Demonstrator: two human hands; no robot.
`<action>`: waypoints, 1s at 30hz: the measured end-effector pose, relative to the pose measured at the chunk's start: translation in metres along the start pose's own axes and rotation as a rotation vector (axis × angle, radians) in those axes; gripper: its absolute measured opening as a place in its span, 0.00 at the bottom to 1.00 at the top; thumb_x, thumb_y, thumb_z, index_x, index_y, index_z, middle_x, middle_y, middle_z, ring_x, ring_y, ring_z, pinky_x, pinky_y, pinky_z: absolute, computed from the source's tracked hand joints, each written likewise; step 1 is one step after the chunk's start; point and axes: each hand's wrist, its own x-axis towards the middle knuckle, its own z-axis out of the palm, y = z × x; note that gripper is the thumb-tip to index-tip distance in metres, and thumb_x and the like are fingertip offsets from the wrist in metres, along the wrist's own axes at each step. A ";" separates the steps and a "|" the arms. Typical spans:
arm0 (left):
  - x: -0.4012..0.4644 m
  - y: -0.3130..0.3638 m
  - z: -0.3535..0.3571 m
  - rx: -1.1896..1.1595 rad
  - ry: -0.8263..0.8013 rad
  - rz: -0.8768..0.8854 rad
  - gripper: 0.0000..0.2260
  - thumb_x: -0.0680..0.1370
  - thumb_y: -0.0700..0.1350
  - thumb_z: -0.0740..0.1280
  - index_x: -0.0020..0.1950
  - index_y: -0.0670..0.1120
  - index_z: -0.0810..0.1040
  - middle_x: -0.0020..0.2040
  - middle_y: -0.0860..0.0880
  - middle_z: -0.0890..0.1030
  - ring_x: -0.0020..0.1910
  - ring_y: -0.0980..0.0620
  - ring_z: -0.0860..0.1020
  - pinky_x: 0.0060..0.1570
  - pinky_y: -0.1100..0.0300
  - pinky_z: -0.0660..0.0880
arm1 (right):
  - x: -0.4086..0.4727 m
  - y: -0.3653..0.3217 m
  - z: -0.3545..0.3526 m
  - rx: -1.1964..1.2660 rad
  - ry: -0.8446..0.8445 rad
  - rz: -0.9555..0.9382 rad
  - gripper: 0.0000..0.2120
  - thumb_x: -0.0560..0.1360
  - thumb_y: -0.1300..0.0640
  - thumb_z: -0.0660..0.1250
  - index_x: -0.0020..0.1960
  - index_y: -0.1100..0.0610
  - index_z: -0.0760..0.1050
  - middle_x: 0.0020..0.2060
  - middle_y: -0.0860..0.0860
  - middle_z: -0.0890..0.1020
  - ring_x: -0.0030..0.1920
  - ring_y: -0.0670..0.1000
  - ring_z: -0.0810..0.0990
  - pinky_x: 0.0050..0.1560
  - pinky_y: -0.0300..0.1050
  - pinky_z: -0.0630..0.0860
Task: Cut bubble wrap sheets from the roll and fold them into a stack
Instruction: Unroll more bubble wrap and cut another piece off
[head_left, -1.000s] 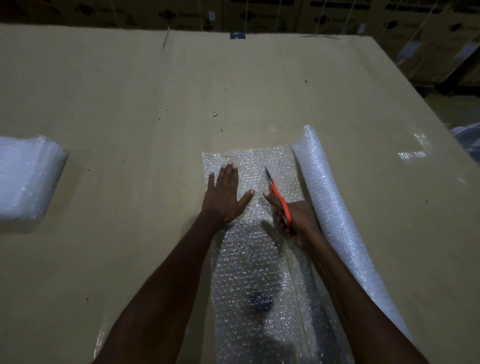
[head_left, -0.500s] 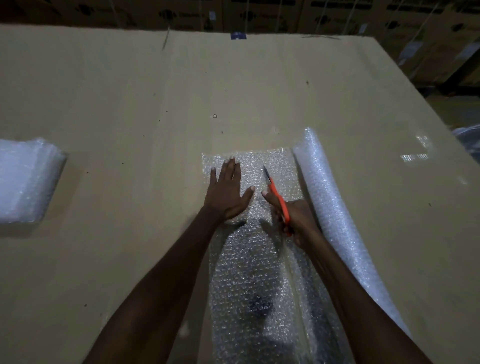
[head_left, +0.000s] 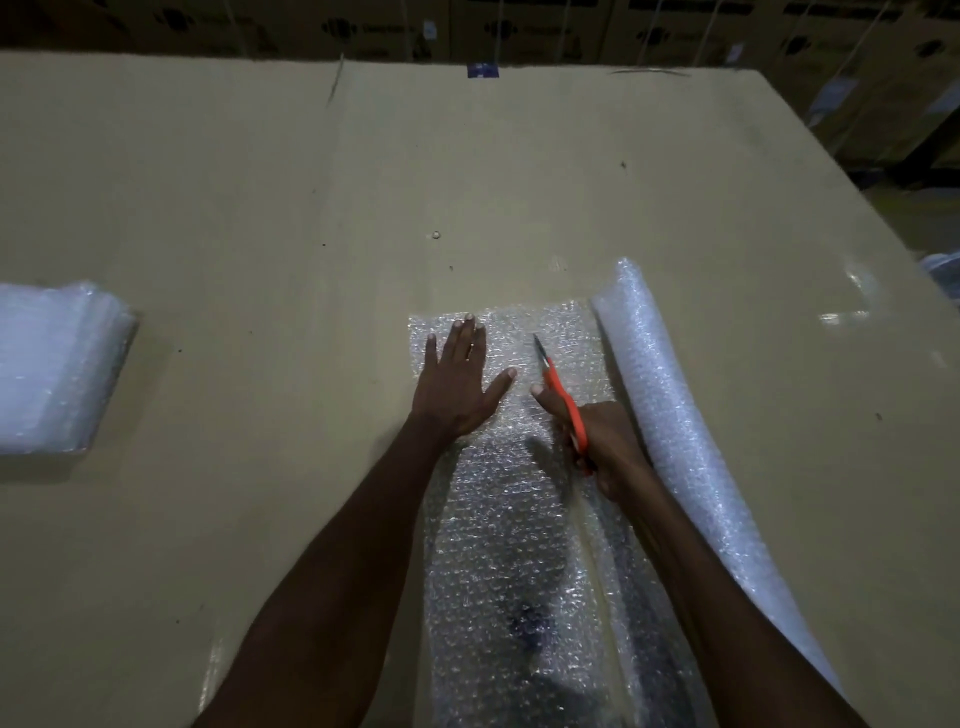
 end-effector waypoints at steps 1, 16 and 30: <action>-0.001 0.000 0.000 0.006 0.004 -0.001 0.39 0.80 0.68 0.42 0.82 0.41 0.48 0.82 0.43 0.46 0.81 0.47 0.43 0.78 0.42 0.40 | 0.001 0.002 -0.001 0.014 -0.004 0.000 0.26 0.66 0.42 0.82 0.28 0.59 0.73 0.25 0.58 0.72 0.20 0.49 0.65 0.22 0.36 0.61; 0.002 0.002 0.003 -0.003 0.000 0.006 0.37 0.82 0.67 0.44 0.82 0.43 0.44 0.82 0.45 0.42 0.81 0.49 0.40 0.77 0.43 0.37 | 0.004 -0.001 0.003 0.036 -0.041 -0.012 0.26 0.65 0.38 0.81 0.29 0.58 0.76 0.24 0.57 0.73 0.21 0.50 0.66 0.23 0.36 0.60; 0.001 0.003 0.003 0.002 0.003 0.002 0.38 0.82 0.67 0.43 0.82 0.42 0.44 0.82 0.45 0.42 0.81 0.49 0.40 0.77 0.45 0.36 | 0.014 -0.008 0.009 0.046 -0.082 -0.007 0.27 0.66 0.36 0.80 0.29 0.58 0.75 0.24 0.55 0.71 0.21 0.51 0.66 0.23 0.37 0.62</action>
